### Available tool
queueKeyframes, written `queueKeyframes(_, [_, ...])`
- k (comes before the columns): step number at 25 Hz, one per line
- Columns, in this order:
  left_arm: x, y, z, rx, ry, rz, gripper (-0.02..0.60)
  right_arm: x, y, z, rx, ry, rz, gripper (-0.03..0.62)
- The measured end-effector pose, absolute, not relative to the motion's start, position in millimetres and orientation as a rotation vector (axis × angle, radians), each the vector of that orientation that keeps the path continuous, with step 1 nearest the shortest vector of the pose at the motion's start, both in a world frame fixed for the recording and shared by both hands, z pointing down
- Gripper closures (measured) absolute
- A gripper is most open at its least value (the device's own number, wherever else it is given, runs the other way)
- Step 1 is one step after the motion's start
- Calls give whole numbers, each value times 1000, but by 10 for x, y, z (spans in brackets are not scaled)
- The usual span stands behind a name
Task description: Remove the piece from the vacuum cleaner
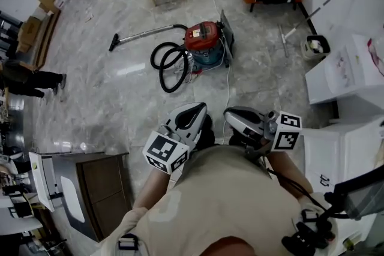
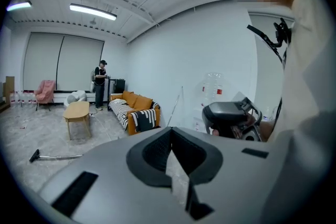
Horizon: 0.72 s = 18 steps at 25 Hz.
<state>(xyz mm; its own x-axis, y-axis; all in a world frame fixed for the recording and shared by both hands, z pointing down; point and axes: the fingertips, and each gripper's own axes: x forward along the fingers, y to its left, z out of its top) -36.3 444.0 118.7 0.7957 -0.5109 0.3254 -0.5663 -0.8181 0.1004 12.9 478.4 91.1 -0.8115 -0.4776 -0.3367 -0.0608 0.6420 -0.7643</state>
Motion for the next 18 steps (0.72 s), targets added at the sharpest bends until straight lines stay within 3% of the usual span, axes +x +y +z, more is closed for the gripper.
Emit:
queueKeyframes(7, [-369,4116,1282,2799,-713,408,578,182,4494,930,-608,2331,-1021,591])
queueKeyframes(18, [-936,3120,1176,2826,-677,328,578,-426,3698,829,-715,2399,-994,591])
